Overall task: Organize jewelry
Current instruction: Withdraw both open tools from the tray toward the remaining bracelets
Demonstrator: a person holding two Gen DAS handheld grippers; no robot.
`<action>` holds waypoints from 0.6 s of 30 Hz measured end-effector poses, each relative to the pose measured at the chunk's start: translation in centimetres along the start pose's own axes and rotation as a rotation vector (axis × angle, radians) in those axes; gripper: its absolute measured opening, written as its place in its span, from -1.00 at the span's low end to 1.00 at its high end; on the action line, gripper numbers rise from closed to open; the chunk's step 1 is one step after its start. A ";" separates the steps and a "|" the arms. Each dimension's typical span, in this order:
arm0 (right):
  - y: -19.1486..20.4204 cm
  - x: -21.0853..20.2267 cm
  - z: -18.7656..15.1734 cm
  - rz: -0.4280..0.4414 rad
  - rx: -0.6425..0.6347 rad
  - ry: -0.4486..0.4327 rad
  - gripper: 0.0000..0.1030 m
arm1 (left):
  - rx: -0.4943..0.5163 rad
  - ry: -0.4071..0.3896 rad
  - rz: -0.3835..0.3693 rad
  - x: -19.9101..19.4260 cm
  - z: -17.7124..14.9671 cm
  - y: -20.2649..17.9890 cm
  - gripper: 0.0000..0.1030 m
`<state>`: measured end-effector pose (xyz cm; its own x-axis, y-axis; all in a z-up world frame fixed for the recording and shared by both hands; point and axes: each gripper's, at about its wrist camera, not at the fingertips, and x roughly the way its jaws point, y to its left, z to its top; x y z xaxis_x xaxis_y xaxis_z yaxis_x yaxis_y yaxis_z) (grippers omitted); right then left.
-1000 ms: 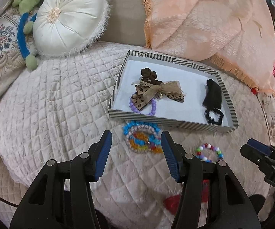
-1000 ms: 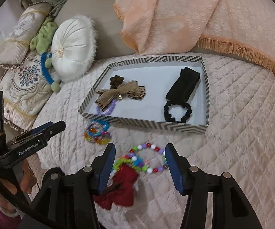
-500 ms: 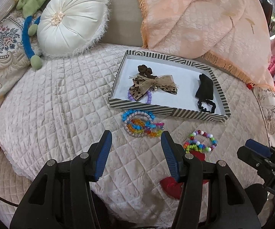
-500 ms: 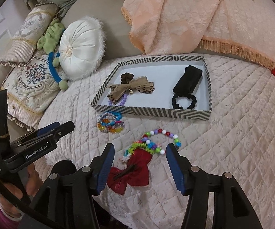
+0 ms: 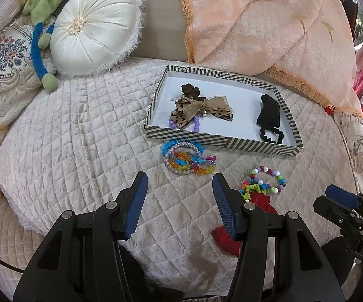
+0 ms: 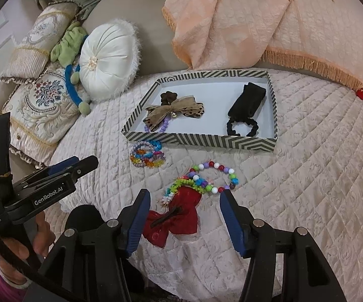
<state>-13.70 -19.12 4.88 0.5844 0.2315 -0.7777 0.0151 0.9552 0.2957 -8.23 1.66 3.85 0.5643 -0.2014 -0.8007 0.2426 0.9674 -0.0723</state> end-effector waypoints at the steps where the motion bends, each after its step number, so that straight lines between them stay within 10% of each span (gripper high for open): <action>1: -0.1 0.0 0.0 -0.002 0.001 0.000 0.07 | -0.005 0.004 -0.003 0.0 0.0 0.1 0.03; 18: -3.9 2.2 -1.0 -0.043 0.081 0.067 0.08 | -0.250 0.131 -0.090 2.9 1.3 7.0 0.03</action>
<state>-13.24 -22.19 1.47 0.5267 0.2054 -0.8249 0.1060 0.9469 0.3035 -3.89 7.61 1.85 0.4387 -0.2827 -0.8530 0.0766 0.9575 -0.2779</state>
